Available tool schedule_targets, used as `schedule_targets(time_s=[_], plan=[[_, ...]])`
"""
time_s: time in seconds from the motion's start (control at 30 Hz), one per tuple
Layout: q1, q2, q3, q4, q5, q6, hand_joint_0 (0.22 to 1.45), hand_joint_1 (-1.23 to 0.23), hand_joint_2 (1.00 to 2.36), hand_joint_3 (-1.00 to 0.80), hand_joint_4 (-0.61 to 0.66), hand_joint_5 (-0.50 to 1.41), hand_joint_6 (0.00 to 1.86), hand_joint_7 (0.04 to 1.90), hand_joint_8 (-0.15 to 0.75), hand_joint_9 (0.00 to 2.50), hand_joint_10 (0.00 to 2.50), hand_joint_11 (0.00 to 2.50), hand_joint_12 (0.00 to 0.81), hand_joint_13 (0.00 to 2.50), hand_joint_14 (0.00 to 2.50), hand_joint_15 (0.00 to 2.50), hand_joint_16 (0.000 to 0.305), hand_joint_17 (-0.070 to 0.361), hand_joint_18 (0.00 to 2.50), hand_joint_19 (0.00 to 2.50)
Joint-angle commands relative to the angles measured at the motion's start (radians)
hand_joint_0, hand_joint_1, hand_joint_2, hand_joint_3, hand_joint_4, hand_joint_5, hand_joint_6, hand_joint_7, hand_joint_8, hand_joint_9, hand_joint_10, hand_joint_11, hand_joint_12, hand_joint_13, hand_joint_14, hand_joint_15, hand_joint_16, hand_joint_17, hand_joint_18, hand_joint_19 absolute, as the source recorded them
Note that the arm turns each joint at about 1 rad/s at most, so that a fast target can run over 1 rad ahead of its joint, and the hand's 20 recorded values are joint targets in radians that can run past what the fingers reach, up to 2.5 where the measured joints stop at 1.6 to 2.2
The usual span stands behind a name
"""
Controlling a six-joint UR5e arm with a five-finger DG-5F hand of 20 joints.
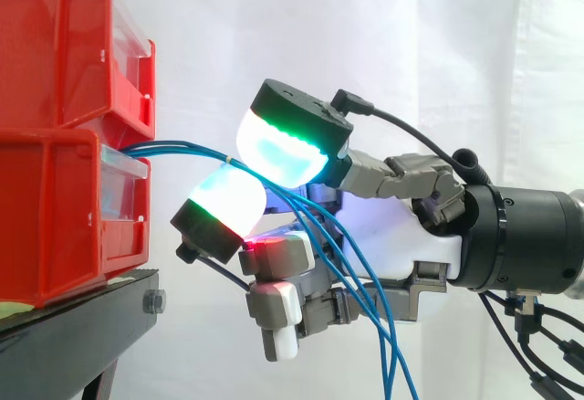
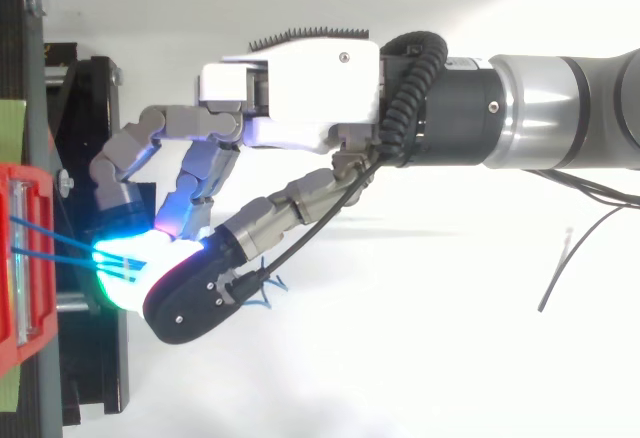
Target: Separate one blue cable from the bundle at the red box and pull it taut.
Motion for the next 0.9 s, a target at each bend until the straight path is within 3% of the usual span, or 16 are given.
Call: schedule_targets(time_s=[0.0, 0.2, 0.53, 0.87], plan=[[0.0, 0.0, 0.0, 0.0, 0.0, 0.0, 0.79, -0.91, 1.0, -0.5, 0.09, -0.21, 0.89, 1.1, 0.263, 1.07, 0.02, 1.29, 0.335, 1.12, 0.03, 0.85, 0.046, 0.103, 0.84, 0.73], [0.0, 0.0, 0.0, 0.0, 0.0, 0.0, 0.8, -0.91, 1.0, -0.5, 0.1, -0.2, 0.89, 1.1, 0.267, 1.1, 0.02, 1.31, 0.333, 1.14, 0.03, 0.85, 0.045, 0.102, 0.86, 0.74], [0.003, 0.0, 0.0, 0.0, 0.0, 0.002, 0.68, -0.86, 1.0, -0.5, 0.13, -0.2, 0.88, 1.08, 0.267, 1.12, 0.02, 1.32, 0.342, 1.13, 0.03, 0.87, 0.046, 0.102, 0.86, 0.76], [0.003, 0.0, 0.0, 0.0, 0.001, 0.002, 0.62, -0.64, 1.01, -0.44, 0.13, -0.14, 0.78, 1.14, 0.275, 1.14, 0.02, 1.31, 0.347, 1.13, 0.03, 0.87, 0.046, 0.104, 0.85, 0.83]])
